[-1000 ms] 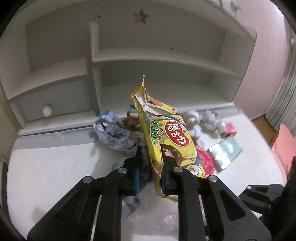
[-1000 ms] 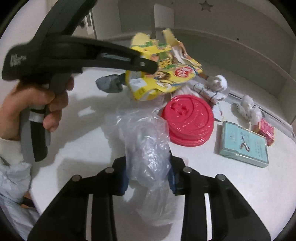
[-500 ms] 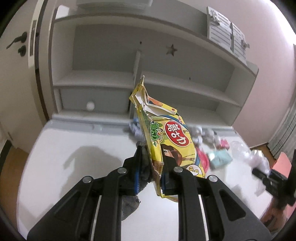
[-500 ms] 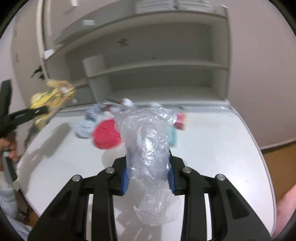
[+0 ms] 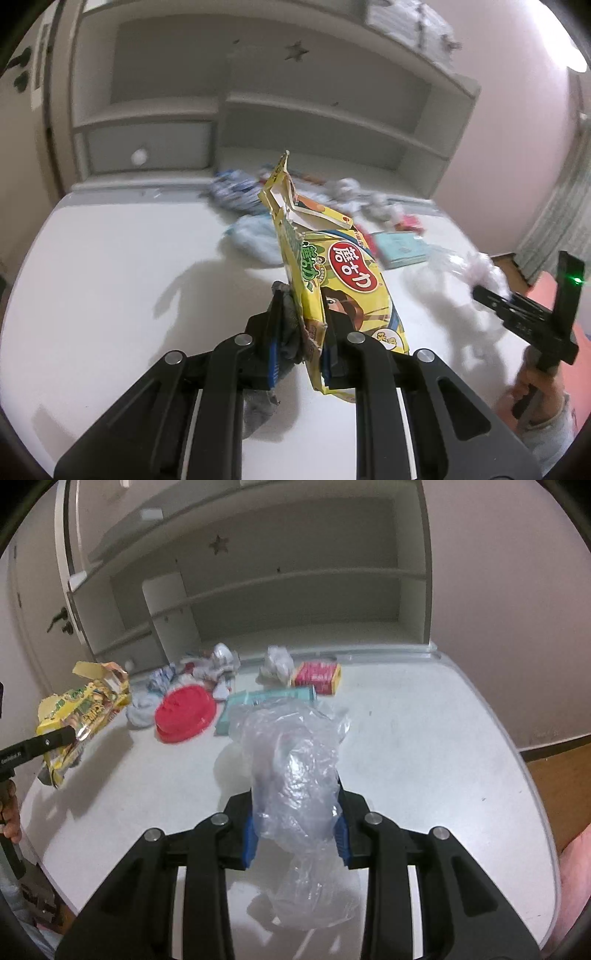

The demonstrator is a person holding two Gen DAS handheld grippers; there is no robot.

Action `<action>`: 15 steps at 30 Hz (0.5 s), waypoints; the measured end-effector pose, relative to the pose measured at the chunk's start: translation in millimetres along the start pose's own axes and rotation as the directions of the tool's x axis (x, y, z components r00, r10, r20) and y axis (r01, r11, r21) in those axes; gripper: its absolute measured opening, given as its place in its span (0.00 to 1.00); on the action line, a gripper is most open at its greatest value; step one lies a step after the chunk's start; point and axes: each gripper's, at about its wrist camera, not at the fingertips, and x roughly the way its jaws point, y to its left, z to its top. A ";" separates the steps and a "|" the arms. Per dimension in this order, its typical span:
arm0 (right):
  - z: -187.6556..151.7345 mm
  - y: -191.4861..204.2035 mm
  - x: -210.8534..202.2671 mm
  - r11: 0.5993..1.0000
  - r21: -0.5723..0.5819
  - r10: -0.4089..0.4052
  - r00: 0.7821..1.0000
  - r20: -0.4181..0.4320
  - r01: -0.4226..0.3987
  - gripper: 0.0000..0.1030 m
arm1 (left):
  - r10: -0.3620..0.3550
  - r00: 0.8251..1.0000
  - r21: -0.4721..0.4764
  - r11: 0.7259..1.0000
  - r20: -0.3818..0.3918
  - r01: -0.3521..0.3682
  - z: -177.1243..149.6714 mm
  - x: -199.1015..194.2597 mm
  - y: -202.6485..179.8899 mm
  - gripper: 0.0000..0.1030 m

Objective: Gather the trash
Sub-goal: 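Carry both bags over the black bin and open both tools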

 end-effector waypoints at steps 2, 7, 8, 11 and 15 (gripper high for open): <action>7.0 -4.5 -22.7 1.000 0.000 -0.010 0.999 0.054 0.010 0.32 | -0.041 0.999 0.029 0.999 0.013 0.040 5.3 -2.7 -18.1 0.15; 6.2 -56.9 -120.0 0.983 0.122 -0.160 0.964 0.214 0.136 0.32 | -0.300 0.954 0.190 0.935 -0.019 0.298 8.2 -0.9 -119.3 0.15; 0.6 -70.6 -136.3 0.974 0.155 -0.195 0.956 0.221 0.164 0.32 | -0.374 0.926 0.231 0.897 -0.056 0.377 3.9 3.2 -150.0 0.15; -33.2 -123.6 -190.4 0.923 0.283 -0.321 0.928 0.191 0.261 0.32 | -0.552 0.804 0.291 0.750 -0.219 0.594 -20.3 17.0 -232.0 0.15; -108.2 -196.1 -233.8 0.806 0.476 -0.425 0.904 0.050 0.353 0.32 | -0.585 0.666 0.345 0.574 -0.462 0.743 -95.9 48.3 -333.2 0.15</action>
